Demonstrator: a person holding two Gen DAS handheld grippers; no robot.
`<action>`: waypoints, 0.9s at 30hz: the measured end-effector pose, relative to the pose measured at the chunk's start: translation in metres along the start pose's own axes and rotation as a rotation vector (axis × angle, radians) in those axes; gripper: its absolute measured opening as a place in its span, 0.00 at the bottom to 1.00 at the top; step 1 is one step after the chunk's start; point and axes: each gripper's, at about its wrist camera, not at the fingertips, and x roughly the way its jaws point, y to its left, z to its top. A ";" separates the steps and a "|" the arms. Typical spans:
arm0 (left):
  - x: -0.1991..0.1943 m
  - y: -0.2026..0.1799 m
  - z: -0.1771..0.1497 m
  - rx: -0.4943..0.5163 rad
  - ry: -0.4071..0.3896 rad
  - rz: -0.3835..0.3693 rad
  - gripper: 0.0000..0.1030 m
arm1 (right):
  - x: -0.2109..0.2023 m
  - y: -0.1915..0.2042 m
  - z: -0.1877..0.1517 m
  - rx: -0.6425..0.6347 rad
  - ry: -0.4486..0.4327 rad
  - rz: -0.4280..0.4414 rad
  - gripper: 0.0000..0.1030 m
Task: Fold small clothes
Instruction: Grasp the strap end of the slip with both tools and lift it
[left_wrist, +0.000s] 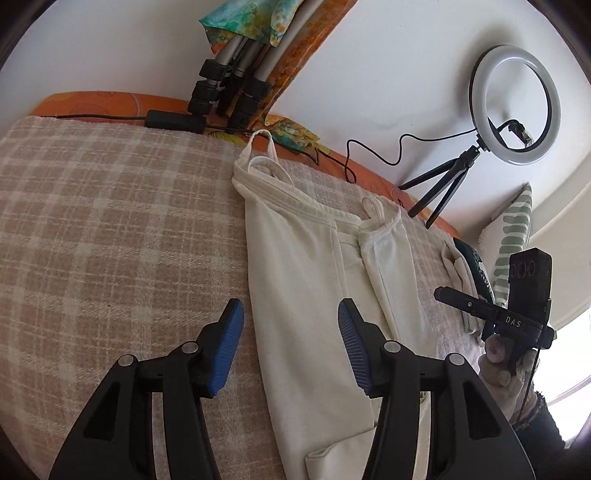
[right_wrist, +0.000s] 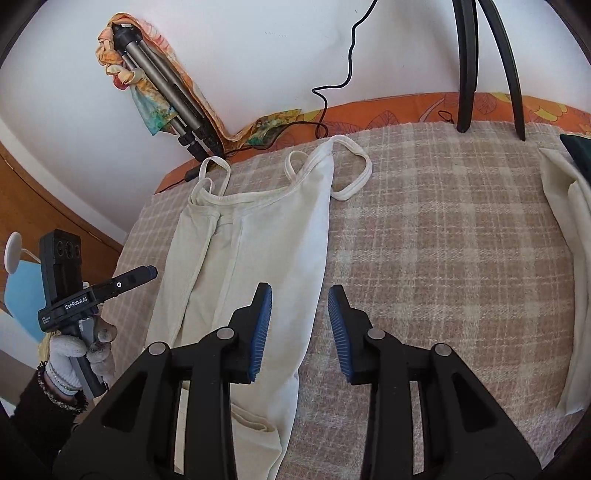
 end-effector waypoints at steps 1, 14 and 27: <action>0.004 0.004 0.004 -0.009 0.003 -0.009 0.51 | 0.004 -0.004 0.006 0.010 -0.003 0.009 0.33; 0.043 0.028 0.054 -0.078 -0.010 -0.157 0.48 | 0.063 -0.042 0.065 0.149 0.001 0.234 0.33; 0.047 0.026 0.069 -0.045 -0.025 -0.117 0.07 | 0.051 -0.043 0.081 0.186 -0.059 0.241 0.05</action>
